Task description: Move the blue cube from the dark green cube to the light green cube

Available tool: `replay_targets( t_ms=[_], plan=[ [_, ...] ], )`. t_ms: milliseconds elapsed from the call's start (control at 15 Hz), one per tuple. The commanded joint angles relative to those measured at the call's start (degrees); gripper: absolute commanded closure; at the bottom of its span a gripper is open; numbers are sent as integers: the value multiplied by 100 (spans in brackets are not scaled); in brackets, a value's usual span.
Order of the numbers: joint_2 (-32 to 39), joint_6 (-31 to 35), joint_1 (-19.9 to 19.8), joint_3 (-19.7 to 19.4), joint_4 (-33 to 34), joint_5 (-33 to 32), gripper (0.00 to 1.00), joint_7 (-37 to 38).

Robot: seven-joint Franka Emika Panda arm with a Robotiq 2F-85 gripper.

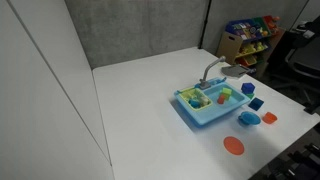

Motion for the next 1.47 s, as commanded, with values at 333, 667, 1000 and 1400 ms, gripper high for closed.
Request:
replay_targets(
  t_ms=[333,667,1000,1400],
  plan=[
    [209,-23,-166,206,194,-45,0,94],
    [747,150,-370,633,557,-523,0,538],
    [1561,431,-644,859,1056,-1116,0,1160],
    [2793,883,-952,830,1604,-1829,0,1828]
  ],
)
